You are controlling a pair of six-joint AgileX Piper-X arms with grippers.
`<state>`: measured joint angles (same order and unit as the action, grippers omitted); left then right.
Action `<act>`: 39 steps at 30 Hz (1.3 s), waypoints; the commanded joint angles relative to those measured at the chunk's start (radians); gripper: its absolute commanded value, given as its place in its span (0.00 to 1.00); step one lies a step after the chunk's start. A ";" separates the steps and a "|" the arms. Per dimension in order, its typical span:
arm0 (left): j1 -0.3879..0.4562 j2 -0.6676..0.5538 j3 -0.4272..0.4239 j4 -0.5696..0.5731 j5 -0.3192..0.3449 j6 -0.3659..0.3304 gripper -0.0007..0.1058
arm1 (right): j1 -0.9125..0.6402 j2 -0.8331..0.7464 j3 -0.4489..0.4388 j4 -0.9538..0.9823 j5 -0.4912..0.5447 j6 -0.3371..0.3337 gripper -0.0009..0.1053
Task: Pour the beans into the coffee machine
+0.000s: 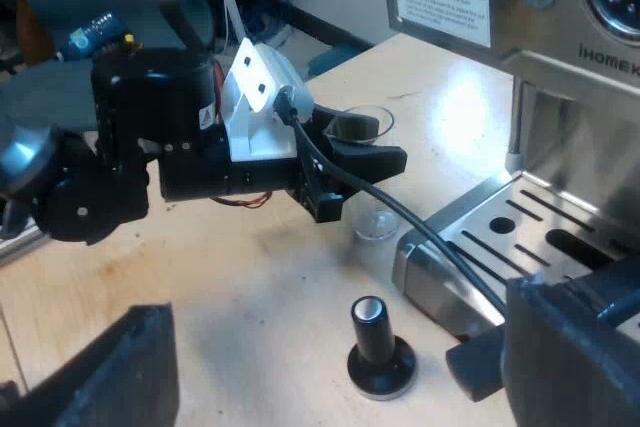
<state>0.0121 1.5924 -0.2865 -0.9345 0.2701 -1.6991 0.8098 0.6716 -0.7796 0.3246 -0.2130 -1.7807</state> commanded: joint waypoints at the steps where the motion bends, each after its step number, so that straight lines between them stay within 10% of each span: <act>1: 0.000 0.003 -0.005 -0.013 -0.021 -0.010 0.37 | 0.002 -0.003 -0.005 -0.006 0.001 0.005 0.65; 10: 0.000 0.003 -0.005 -0.013 -0.021 -0.030 0.75 | 0.002 -0.003 -0.005 -0.006 0.001 0.005 0.65; 22: 0.000 -0.007 0.013 0.008 0.016 -0.030 0.75 | 0.002 -0.003 -0.005 -0.006 0.001 0.005 0.65; 39: 0.000 -0.329 0.013 0.502 -0.012 -0.028 0.75 | 0.002 -0.003 -0.005 -0.006 0.015 0.005 0.65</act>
<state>0.0121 1.3143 -0.2729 -0.4872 0.2647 -1.7211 0.8098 0.6716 -0.7796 0.3246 -0.1967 -1.7730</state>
